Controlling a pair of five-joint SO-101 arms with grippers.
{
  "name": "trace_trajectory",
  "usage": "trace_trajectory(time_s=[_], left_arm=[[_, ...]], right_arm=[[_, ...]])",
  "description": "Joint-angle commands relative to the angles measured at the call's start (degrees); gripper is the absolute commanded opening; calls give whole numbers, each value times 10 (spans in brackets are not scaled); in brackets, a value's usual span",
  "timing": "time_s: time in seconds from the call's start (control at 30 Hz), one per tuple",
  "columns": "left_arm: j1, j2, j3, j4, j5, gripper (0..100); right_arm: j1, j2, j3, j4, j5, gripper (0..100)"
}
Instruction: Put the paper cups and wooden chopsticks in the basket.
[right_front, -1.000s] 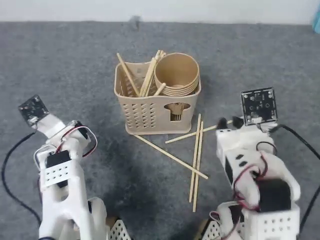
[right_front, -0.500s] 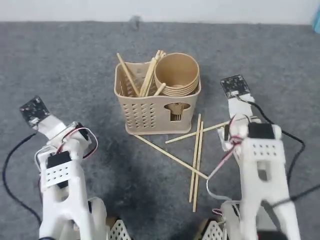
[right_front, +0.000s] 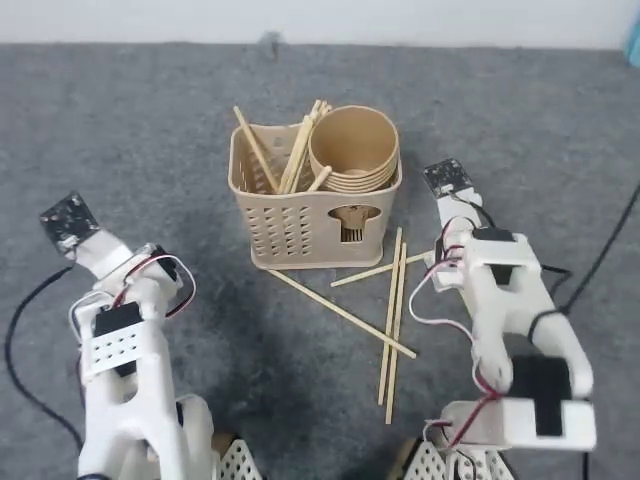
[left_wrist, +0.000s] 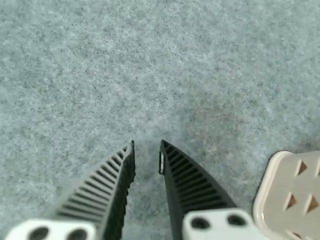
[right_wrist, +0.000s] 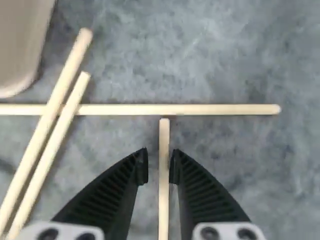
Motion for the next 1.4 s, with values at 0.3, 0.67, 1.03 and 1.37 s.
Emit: trace_trajectory(time_s=[0.3, 0.67, 1.03, 1.37], left_arm=[[3, -2, -5, -28, -5, 80], [3, -2, -3, -32, -5, 80], [19, -2, 6, -32, -7, 77], [70, -99, 74, -30, -68, 76]], right_arm=[[7, 100, -150, 87, 9, 16], [30, -69, -185, 228, 8, 9], [6, -439, -151, 363, 3, 9], [-72, -762, 41, 196, -137, 8]])
